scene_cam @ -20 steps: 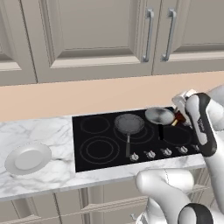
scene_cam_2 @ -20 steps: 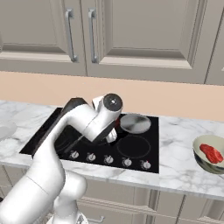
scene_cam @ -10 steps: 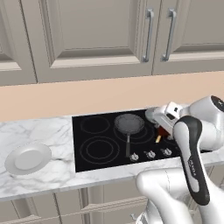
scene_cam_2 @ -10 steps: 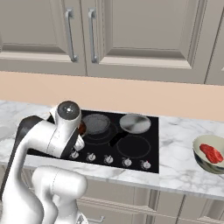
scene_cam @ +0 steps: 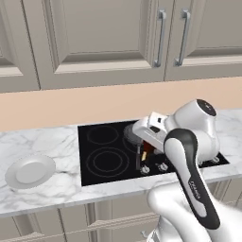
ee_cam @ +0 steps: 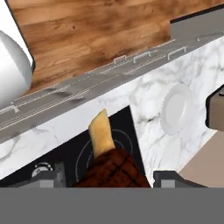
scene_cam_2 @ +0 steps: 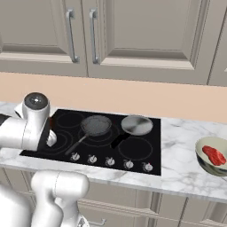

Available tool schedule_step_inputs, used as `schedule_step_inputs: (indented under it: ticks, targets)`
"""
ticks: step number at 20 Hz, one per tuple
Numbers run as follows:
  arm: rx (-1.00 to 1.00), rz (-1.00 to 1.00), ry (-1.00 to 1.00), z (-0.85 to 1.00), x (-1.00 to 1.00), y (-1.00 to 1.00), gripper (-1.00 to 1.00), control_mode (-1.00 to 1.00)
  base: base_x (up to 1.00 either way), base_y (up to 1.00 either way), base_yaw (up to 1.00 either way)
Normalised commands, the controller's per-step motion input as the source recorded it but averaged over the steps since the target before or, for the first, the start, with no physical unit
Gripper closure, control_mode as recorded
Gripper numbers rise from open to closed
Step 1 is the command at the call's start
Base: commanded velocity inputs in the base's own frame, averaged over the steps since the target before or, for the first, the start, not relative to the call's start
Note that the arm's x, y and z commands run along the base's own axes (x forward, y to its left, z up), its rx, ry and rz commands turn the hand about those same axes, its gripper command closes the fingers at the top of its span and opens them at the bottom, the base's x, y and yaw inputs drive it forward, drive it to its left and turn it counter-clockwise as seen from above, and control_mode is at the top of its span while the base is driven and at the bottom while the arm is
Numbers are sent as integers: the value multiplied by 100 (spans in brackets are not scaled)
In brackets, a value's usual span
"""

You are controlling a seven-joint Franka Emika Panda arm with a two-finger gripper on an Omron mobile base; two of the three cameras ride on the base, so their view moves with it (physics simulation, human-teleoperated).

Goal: Place one of the steaks on the plate and the other in the bowl. Then place the bowl in the fridge.

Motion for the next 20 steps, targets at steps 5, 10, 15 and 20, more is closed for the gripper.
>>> schedule_step_inputs:
  ticks: [5, 10, 15, 20]
  targets:
    - [-4, 24, 0, -5, -12, 100, 100, -100, 0, 0, 0]
    - [-11, 38, 0, -8, 0, 99, 100, -100, 0, 0, 0]
    - [-20, 53, 0, -13, 24, 92, 100, -100, 0, 0, 0]
    - [-27, 25, -9, -26, 25, 98, 100, -100, 0, 0, 0]
